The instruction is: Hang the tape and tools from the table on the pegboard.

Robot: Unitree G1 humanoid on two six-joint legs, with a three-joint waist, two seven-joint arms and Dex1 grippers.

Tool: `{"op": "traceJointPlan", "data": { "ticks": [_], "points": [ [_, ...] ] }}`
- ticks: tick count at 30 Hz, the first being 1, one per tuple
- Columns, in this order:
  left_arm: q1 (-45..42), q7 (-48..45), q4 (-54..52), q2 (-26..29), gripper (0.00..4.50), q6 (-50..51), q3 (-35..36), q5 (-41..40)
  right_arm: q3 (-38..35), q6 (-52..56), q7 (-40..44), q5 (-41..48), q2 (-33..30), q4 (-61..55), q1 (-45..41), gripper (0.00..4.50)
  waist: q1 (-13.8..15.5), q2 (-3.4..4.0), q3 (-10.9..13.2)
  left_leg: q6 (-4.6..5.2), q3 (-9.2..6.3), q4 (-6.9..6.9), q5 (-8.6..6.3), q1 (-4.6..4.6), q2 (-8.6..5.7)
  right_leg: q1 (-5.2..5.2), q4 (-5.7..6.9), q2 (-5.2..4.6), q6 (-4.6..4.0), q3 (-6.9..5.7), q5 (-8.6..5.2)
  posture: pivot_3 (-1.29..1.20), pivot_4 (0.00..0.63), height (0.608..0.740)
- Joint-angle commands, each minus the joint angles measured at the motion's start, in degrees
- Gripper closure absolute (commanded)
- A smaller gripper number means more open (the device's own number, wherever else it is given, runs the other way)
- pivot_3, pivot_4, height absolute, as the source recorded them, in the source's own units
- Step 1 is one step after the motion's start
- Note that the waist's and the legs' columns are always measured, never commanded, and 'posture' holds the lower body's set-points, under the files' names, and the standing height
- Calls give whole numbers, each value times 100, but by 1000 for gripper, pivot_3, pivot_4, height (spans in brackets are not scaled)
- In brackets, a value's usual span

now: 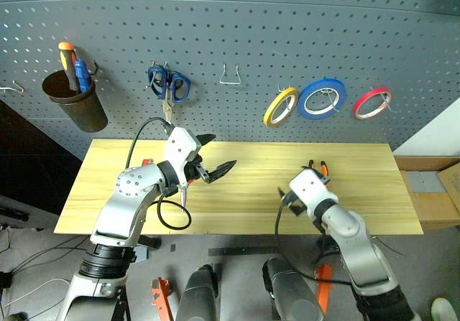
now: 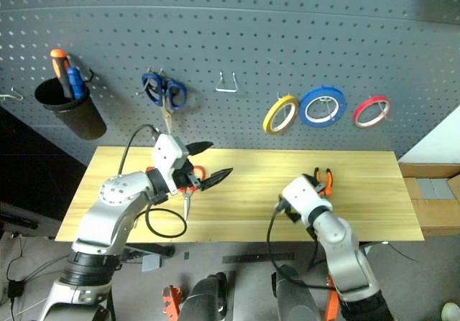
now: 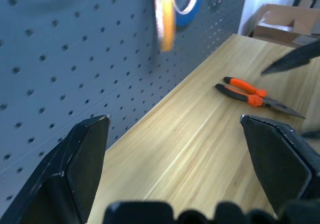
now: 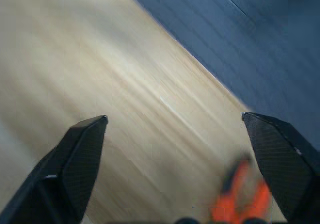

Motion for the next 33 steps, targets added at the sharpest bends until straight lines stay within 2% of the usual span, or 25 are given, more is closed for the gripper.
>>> {"op": "traceJointPlan", "data": {
  "ticks": [1, 6, 10, 33],
  "points": [
    [-143, -53, -12, -17, 0, -162, -36, 32, -578, 1122, -635, -46, 331, 470, -701, 39, -6, 0, 0, -1, 0, -1, 5, 2, 0, 0, 2, 2, 0, 1, 0, -178, 247, 740],
    [-182, -58, 31, -66, 0, -231, -124, 115, -1642, 1947, -1126, 613, 806, 1741, -1757, 39, -25, 0, -1, 0, -2, -8, 6, 2, 1, -1, 4, 4, -2, -2, 1, -168, 243, 740],
    [-101, -61, -31, -47, 0, -255, -159, 144, -2030, 2090, -1373, 951, 908, 2357, -2079, 39, -34, 1, -1, 3, -4, -15, 5, -12, -1, -5, -10, 0, -3, -3, 0, -156, 244, 740],
    [-11, -34, 14, -50, 0, -354, -207, 250, -2216, 1089, -1920, 1854, 378, 5311, -3173, 39, -147, 1, -4, 5, -2, -11, 3, -23, -2, -11, -18, 1, -3, -1, 0, -141, 235, 740]
  ]
}}
